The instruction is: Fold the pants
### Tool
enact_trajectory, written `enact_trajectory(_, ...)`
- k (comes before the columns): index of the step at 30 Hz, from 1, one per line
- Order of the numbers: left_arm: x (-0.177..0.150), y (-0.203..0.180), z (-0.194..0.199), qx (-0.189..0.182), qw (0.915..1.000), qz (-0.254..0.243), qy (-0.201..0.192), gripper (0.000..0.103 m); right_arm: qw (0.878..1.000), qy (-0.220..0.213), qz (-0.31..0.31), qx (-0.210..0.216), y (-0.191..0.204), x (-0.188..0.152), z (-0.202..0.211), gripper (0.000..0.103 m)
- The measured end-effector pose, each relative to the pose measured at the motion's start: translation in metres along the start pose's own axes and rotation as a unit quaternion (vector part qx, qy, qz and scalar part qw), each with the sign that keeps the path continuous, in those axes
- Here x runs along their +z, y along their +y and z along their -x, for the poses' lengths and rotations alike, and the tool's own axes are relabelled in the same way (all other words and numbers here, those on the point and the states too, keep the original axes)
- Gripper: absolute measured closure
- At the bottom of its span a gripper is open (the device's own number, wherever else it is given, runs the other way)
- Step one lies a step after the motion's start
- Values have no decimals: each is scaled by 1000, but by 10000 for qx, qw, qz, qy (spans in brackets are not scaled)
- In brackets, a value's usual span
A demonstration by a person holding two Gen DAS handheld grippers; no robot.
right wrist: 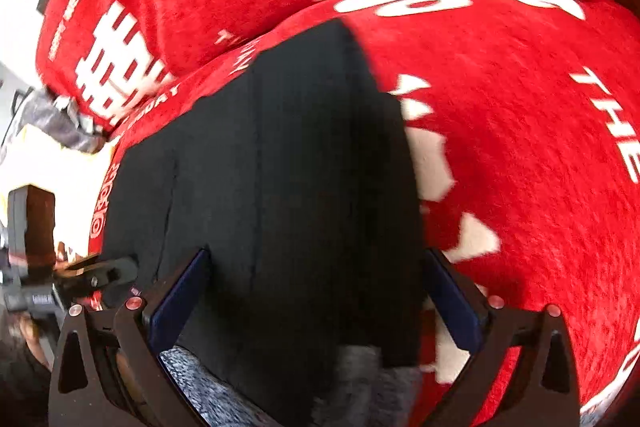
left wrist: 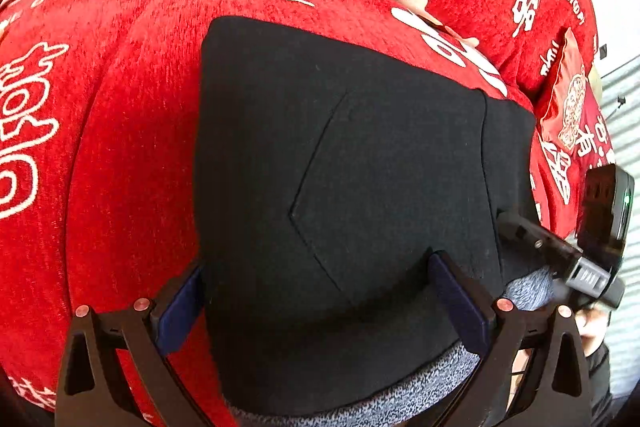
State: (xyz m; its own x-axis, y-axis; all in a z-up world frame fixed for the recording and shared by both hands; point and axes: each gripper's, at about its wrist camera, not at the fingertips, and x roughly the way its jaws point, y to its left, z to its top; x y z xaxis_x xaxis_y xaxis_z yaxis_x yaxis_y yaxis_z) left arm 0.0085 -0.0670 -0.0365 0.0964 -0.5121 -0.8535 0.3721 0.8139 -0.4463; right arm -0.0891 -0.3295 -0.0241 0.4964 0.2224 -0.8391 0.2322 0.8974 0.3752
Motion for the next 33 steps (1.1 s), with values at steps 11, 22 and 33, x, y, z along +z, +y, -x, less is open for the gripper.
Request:
enact_trajectory(11,-5,-13,28,-57,9969,-712,-345,58,9985,-376,389,-52,43,5,46,51)
enact_trajectory(22,1,18,104,312,9946,-630,-770,67,9914,-653,1109,239,142,22,75,58)
enact_trajectory(33,2,105,100,632,9964,106,-556,66,9944,113,884,571,178,20,-3,58)
